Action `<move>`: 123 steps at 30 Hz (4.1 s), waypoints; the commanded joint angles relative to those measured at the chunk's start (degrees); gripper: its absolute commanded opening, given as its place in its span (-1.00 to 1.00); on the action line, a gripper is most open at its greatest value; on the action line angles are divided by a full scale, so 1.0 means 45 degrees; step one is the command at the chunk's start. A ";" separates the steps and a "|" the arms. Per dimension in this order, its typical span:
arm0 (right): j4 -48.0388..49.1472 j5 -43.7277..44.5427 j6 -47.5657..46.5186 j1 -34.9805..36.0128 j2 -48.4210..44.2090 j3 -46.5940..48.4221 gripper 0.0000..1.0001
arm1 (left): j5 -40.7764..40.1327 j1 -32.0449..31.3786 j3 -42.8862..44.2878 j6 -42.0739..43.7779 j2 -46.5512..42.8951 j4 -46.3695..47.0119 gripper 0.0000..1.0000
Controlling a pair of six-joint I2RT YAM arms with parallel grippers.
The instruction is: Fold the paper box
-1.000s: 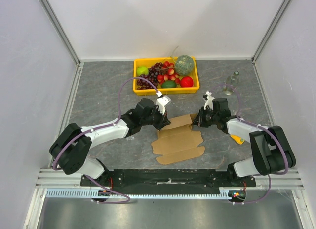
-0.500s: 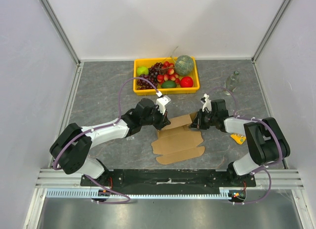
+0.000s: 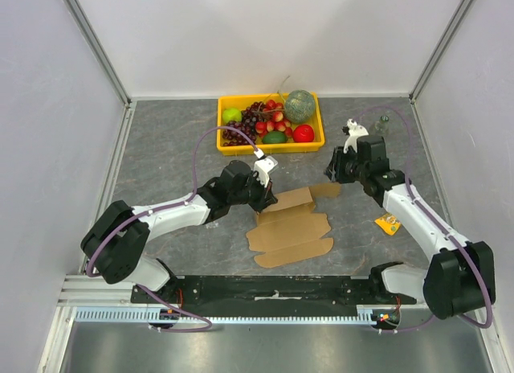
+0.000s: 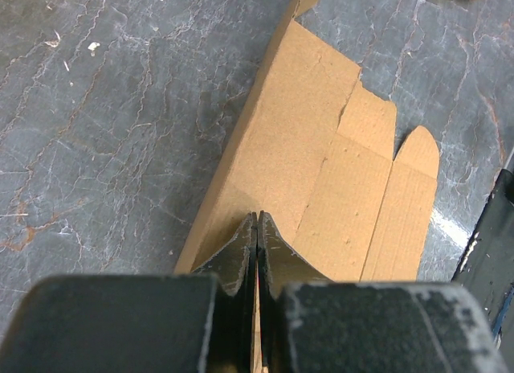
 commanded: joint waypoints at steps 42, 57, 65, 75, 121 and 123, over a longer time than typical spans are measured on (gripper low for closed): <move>-0.3686 -0.0668 -0.3240 0.0029 0.2473 0.2005 -0.74 | 0.0061 -0.0045 -0.0180 -0.0035 0.0434 -0.0167 -0.96; -0.4214 -0.1120 -0.2537 0.0868 0.1437 0.2024 -1.00 | 0.0140 -0.0045 -0.0239 -0.0094 0.0434 -0.0050 -0.96; -0.4253 -0.1217 -0.2419 0.1376 0.1398 0.2102 -1.00 | 0.0198 -0.0025 -0.0180 -0.0055 0.0415 -0.0089 -0.96; -0.4350 0.0600 -0.3299 0.1435 0.1613 0.2804 -1.00 | 0.0179 -0.0045 -0.0219 -0.0036 0.0376 -0.0147 -0.96; 0.1413 0.2200 0.3226 0.1474 0.0442 -0.4032 -0.92 | 0.0101 -0.0064 0.0074 -0.0094 0.0063 -0.0518 -0.96; 0.1004 0.2317 0.2934 0.1454 -0.0219 -0.3700 -0.69 | 0.0081 -0.0045 0.0074 -0.0094 0.0063 -0.0538 -0.96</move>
